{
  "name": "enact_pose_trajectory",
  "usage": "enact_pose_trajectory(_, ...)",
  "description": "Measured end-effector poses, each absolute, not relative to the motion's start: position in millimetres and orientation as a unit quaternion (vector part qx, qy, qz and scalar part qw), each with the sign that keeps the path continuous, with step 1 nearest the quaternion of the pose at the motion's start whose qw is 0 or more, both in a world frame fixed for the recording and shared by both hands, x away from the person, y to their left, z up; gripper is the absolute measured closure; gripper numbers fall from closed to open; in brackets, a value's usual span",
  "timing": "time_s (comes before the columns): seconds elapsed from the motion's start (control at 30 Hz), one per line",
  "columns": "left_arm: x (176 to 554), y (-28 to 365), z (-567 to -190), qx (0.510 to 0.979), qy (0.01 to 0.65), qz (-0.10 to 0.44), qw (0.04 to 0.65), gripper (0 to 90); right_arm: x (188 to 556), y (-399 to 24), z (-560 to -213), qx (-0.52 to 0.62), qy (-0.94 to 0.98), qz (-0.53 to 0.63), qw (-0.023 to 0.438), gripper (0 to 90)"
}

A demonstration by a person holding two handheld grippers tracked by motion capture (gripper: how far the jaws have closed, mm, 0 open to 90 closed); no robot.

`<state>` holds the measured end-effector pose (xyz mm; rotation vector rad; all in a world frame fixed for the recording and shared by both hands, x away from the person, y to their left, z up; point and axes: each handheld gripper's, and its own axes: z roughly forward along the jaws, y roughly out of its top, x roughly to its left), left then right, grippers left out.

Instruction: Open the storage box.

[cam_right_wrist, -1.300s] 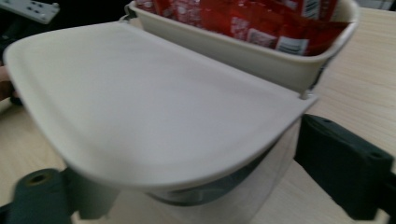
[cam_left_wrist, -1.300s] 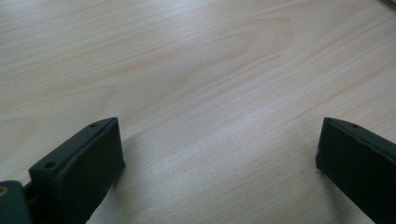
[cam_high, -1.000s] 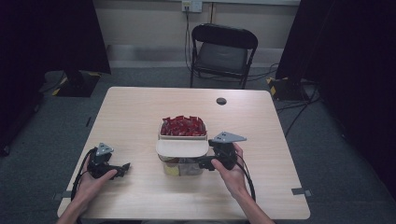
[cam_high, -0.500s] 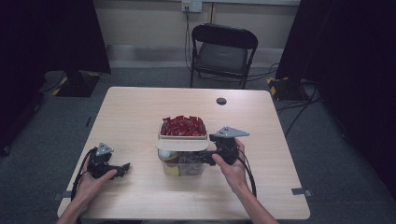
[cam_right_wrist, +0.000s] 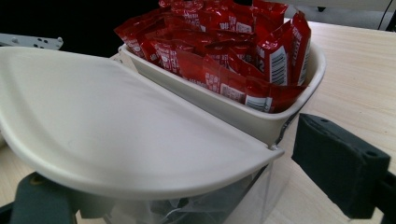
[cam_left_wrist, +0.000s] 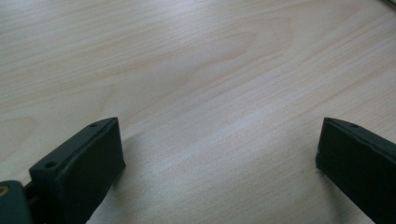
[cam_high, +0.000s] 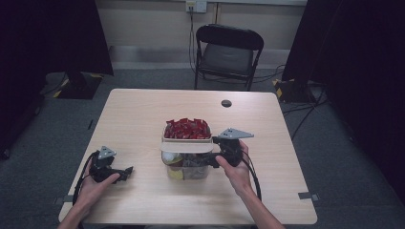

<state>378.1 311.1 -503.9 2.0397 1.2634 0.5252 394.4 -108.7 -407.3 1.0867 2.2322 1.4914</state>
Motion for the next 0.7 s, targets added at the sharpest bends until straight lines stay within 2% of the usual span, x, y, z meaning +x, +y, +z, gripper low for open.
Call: enact_pose_trajectory(0.7, 377.9, 311.0, -504.0, 0.781, 0.485, 0.201, 0.336, 0.3, 401.9, -110.8, -401.4, 0.371, 0.759, 0.522, 0.115, 13.9)
